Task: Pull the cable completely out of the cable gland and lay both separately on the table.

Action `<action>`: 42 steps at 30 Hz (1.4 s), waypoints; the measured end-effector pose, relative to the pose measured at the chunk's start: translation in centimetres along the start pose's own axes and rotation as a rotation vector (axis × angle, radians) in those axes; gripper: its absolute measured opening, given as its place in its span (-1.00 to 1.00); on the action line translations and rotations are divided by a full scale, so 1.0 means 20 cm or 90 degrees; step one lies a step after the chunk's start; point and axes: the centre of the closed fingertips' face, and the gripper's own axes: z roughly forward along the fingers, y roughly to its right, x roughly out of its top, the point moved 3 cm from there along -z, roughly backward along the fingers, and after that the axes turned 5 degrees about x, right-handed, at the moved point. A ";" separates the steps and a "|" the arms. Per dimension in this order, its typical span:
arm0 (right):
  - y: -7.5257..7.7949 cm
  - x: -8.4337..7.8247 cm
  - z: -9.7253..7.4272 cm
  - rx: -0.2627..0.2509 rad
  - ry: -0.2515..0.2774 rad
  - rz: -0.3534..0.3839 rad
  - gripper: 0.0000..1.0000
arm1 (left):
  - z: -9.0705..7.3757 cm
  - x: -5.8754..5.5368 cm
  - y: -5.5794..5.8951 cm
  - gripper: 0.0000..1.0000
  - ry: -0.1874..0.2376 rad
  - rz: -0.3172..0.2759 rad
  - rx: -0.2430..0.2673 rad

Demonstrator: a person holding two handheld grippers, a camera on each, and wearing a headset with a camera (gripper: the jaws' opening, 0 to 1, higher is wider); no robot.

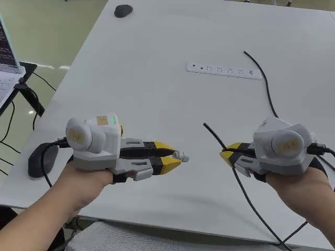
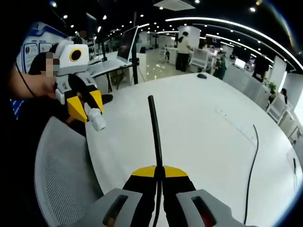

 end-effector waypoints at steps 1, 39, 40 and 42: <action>0.01 0.02 0.01 -0.002 0.000 0.001 -1.00 | -0.01 -0.01 -0.01 -0.71 0.000 0.000 -0.002; 0.03 0.41 0.59 0.019 -0.050 -0.041 -1.00 | -0.19 -0.43 -0.31 -0.70 -0.009 -0.006 0.019; 0.02 0.41 0.63 0.022 -0.055 -0.045 -1.00 | -0.19 -0.44 -0.32 -0.70 -0.008 -0.007 0.021; 0.01 0.41 0.68 0.031 -0.061 -0.049 -1.00 | -0.20 -0.46 -0.33 -0.70 -0.007 -0.013 0.024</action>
